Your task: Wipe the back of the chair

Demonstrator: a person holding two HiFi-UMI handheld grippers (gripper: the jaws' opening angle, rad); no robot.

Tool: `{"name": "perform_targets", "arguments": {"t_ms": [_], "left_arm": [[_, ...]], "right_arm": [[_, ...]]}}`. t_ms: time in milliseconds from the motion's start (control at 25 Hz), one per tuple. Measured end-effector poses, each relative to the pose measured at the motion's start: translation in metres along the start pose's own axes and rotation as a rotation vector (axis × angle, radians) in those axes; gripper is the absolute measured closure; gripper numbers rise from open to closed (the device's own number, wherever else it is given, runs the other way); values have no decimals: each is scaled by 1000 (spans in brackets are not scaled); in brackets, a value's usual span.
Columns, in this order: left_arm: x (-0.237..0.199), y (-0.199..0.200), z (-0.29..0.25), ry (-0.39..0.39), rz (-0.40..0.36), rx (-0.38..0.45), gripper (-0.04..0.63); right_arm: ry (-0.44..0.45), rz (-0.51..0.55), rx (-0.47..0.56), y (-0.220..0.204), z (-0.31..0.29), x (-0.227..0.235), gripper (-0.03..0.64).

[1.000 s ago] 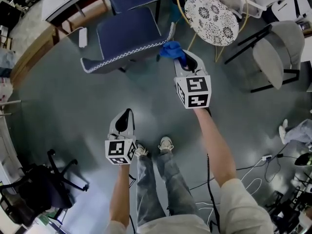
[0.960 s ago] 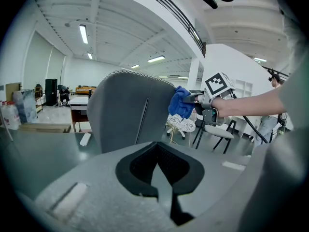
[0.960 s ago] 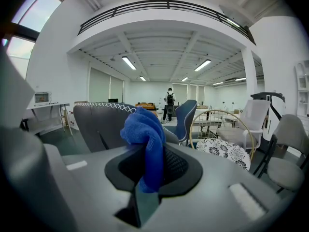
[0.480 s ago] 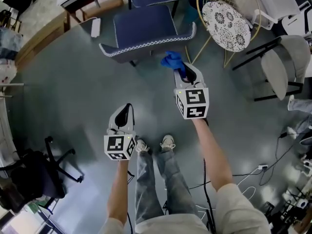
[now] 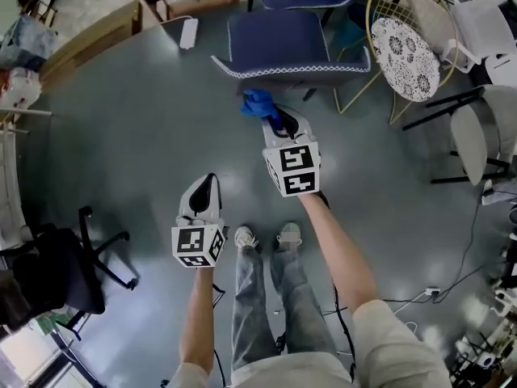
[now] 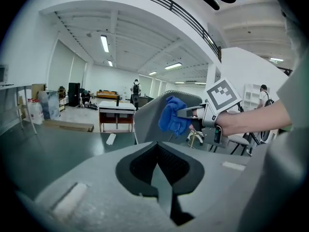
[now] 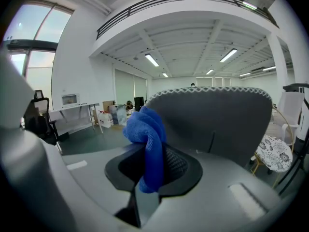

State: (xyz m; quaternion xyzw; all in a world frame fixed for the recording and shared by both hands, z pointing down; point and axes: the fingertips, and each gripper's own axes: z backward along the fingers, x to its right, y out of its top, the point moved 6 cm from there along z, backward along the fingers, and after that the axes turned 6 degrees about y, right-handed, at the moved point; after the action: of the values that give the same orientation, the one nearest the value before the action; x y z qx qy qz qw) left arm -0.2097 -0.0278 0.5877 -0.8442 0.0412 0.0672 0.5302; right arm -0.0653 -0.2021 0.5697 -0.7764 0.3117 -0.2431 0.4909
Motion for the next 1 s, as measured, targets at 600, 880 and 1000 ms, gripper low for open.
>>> {"name": "perform_targets", "arguments": {"t_ms": [600, 880, 1000], "left_arm": [[-44, -6, 15, 30, 19, -10, 594], [-20, -4, 0, -11, 8, -16, 594], [-8, -5, -6, -28, 11, -22, 594]], "right_arm": [[16, -28, -44, 5, -59, -23, 549], [-22, -47, -30, 6, -41, 9, 549], [-43, -54, -24, 4, -29, 27, 549]]}}
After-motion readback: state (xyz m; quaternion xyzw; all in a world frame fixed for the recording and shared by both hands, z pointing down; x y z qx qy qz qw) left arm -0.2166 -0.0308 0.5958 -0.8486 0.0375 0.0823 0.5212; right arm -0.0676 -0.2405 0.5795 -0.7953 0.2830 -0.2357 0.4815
